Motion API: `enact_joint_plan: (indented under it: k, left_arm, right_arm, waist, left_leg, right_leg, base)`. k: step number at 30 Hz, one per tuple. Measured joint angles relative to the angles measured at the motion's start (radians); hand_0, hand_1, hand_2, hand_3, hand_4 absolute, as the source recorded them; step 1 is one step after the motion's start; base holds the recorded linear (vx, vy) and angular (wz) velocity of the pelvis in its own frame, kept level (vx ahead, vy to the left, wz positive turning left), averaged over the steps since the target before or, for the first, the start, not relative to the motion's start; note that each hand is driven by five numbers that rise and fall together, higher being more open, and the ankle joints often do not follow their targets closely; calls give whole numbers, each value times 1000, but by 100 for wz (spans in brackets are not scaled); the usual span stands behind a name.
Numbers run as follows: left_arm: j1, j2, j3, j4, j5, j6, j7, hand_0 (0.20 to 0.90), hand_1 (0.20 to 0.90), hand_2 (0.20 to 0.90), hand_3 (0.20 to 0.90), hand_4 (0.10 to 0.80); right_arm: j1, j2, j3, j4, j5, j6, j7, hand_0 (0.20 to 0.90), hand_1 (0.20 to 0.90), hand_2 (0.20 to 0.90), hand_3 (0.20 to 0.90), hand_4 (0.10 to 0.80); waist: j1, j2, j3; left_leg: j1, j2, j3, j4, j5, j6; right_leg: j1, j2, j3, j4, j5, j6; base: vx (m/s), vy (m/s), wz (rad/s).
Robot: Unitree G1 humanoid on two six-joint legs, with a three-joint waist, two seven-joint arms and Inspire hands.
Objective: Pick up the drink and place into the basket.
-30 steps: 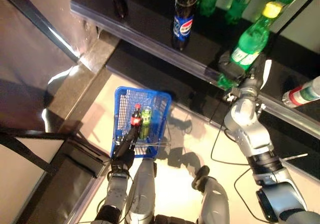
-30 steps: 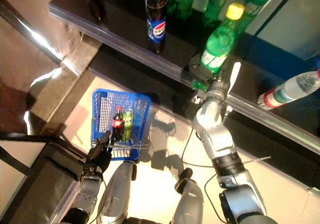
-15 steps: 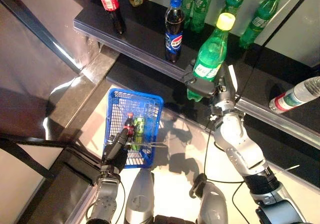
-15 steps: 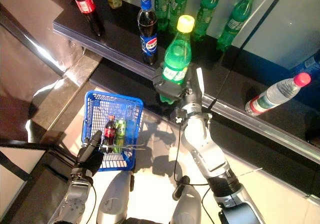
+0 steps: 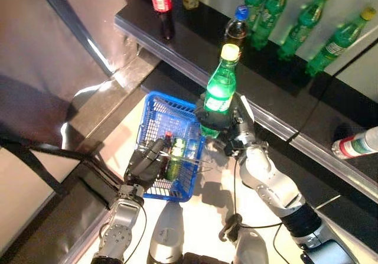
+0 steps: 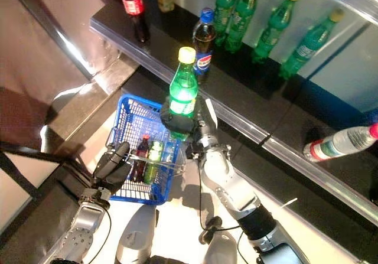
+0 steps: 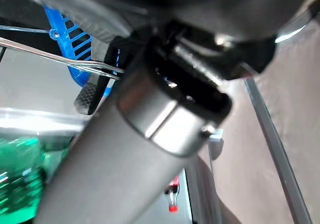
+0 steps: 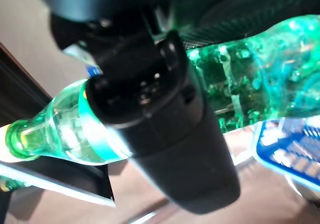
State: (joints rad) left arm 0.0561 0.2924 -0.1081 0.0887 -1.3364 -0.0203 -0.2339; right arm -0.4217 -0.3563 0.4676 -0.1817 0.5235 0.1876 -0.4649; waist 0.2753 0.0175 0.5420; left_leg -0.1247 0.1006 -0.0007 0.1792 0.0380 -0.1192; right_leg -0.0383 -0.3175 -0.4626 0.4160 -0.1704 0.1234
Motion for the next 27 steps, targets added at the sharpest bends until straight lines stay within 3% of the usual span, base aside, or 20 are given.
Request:
enact_joint_plan:
  k: [8, 16, 25, 27]
  left_arm:
    - [-5, 60, -1, -32, 0, 46, -93, 300, 300, 300, 200, 100]
    - [-10, 121, 1, -90, 32, 125, -186, 300, 300, 300, 200, 100]
    - [-29, 129, -9, -101, 25, 203, -288, 300, 300, 300, 200, 100]
    - [-51, 151, -41, -110, 5, 237, -303, 300, 300, 300, 200, 100]
  right_arm:
    - [-19, 64, 26, 50, 18, 1, -54, 300, 300, 300, 200, 100]
    - [-24, 81, 29, 144, 13, 20, -76, 300, 300, 300, 200, 100]
    - [-39, 87, 43, 202, -20, 25, -75, 300, 300, 300, 200, 100]
    - [-49, 97, 44, 236, -20, 26, -75, 300, 300, 300, 200, 100]
  waist:
    - [61, 0, 0]
    - [84, 0, 0]
    - [87, 0, 0]
    - [90, 0, 0]
  left_leg:
    - [-5, -14, -41, -4, 2, -2]
    - [-22, -42, -68, -3, 5, 6]
    - [-35, -45, -79, 2, 4, 6]
    - [-35, -45, -81, 3, 4, 6]
  right_leg:
    - [26, -8, -40, 0, -16, 7]
    - [36, -33, -74, -1, -22, 16]
    - [34, -33, -80, -1, -20, 19]
    - [34, -33, -81, -2, -20, 19]
  base:
    - [-8, -25, 17]
    - [13, 15, 13]
    - [-8, 8, 3]
    - [0, 0, 0]
